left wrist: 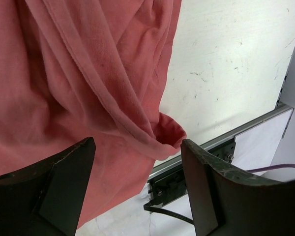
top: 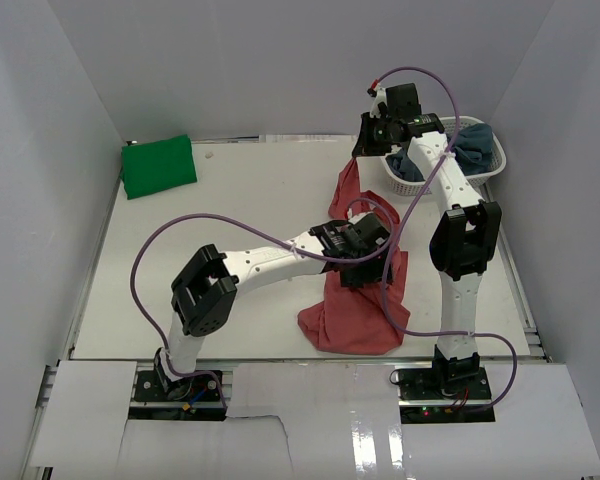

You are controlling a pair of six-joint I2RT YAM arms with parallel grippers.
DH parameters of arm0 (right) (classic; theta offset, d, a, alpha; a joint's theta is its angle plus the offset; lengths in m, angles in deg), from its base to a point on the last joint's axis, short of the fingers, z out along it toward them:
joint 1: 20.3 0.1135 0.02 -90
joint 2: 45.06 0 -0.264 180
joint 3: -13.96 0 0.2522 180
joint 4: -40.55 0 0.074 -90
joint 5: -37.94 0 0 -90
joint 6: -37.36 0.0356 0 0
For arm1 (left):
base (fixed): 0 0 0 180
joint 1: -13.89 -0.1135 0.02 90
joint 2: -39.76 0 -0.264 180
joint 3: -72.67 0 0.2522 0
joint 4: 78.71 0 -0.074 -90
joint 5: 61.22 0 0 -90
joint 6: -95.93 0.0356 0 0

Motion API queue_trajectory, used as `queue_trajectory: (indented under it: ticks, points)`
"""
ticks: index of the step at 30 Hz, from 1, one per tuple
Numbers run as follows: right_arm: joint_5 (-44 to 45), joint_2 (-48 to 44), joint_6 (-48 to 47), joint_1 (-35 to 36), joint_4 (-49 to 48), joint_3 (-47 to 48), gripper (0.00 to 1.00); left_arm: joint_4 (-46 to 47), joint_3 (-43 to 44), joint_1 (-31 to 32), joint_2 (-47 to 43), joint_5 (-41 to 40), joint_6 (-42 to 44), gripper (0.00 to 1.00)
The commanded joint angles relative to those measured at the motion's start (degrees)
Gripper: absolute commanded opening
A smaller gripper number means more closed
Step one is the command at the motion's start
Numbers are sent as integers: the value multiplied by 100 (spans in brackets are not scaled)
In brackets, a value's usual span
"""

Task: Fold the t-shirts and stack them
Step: Flatten out the tshirt

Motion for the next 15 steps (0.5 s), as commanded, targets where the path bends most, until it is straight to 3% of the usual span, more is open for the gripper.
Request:
queue_trajectory:
  ticks: [1, 8, 15]
  points:
    - [-185, -192, -143, -37, -222, 41, 8, -76, 350, 76, 39, 53, -226, 81]
    - [-203, -175, -152, -37, -222, 32, 8, -76, 544, 85, 206, 106, -173, 74]
    - [-220, -140, -169, -37, -204, 23, 8, -50, 517, 85, 206, 114, -164, 56]
